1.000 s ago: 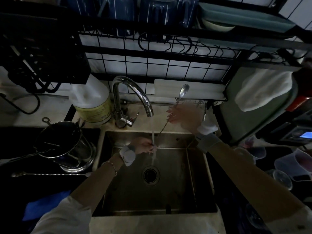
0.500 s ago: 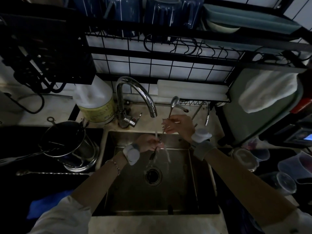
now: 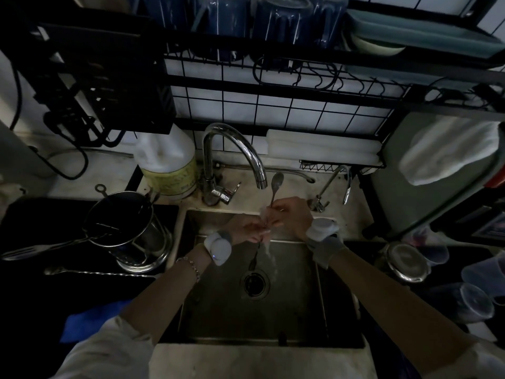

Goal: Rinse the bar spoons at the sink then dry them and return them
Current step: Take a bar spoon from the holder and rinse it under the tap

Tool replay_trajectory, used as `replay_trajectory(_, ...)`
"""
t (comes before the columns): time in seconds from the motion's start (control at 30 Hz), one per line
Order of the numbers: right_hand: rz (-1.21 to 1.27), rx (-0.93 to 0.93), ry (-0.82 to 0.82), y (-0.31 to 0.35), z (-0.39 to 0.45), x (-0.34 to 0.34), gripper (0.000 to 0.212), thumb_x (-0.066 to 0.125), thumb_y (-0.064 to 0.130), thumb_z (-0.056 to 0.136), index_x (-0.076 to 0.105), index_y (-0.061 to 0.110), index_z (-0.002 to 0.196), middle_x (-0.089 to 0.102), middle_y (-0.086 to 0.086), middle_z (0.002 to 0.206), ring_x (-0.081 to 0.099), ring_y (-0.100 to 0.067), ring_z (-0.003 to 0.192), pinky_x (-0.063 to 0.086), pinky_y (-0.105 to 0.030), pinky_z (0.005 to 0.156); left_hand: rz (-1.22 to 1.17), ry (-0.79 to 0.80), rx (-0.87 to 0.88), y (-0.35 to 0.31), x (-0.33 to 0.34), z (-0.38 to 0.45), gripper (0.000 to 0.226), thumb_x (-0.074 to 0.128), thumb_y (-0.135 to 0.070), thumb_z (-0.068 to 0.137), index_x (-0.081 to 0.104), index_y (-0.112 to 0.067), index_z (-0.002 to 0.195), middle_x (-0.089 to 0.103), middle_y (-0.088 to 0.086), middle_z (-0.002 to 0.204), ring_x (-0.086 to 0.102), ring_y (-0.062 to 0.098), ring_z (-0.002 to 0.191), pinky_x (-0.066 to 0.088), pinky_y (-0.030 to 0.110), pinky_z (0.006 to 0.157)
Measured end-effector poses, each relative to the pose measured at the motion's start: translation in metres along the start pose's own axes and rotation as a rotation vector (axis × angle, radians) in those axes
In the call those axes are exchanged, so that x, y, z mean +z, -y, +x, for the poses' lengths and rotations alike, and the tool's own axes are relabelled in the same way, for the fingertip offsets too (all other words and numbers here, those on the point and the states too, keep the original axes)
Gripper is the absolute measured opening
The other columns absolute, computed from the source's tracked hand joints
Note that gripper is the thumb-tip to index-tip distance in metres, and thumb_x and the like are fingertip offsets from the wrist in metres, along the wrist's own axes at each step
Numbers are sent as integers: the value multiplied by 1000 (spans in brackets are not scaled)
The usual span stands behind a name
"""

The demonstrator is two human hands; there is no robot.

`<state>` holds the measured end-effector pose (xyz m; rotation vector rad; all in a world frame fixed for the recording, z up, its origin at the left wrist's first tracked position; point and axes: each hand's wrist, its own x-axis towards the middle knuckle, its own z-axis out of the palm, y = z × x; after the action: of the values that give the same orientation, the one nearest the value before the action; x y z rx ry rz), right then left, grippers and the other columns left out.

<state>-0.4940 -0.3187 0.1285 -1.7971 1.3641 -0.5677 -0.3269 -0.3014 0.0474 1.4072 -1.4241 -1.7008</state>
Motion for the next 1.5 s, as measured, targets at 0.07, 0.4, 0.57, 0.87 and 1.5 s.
replay_trajectory(0.07, 37, -9, -12, 7, -3, 1, 31, 74, 24, 82, 62, 23, 53, 60, 17, 45, 52, 14, 44, 36, 0, 46, 22, 16, 4, 3, -1, -2, 24, 65, -13, 87, 62, 0, 107, 68, 15, 99, 69, 4, 76, 56, 15, 68)
replay_trajectory(0.4, 318, 100, -23, 19, -7, -8, 25, 76, 8, 79, 69, -15, 89, 71, -8, 68, 67, 0, 53, 51, -8, 55, 178, 81, -90, 21, -11, -16, 20, 59, -17, 91, 65, -4, 105, 70, 17, 107, 69, 2, 75, 57, 15, 68)
replay_trajectory(0.57, 269, 116, -58, 17, -6, -5, 24, 77, 10, 78, 72, -8, 93, 71, -13, 76, 65, 3, 52, 48, -4, 52, 228, 114, -118, 20, -12, -26, 24, 58, -20, 92, 64, -2, 107, 69, 19, 111, 68, 22, 98, 57, 20, 77)
replay_trajectory(0.87, 395, 171, -116, 21, -1, -5, 18, 71, 9, 84, 72, -6, 95, 73, -20, 84, 72, -26, 71, 62, -29, 70, 226, 94, -147, 25, -15, -40, 30, 59, -18, 91, 61, 2, 113, 68, 22, 112, 67, 31, 103, 57, 31, 84)
replay_trajectory(1.5, 217, 121, 32, 33, -5, 8, 24, 70, 0, 81, 65, -16, 98, 71, -29, 97, 73, -34, 81, 60, -44, 77, 241, 64, -98, 9, -14, -42, 30, 56, -11, 92, 58, 7, 116, 64, 26, 117, 63, 33, 109, 52, 41, 94)
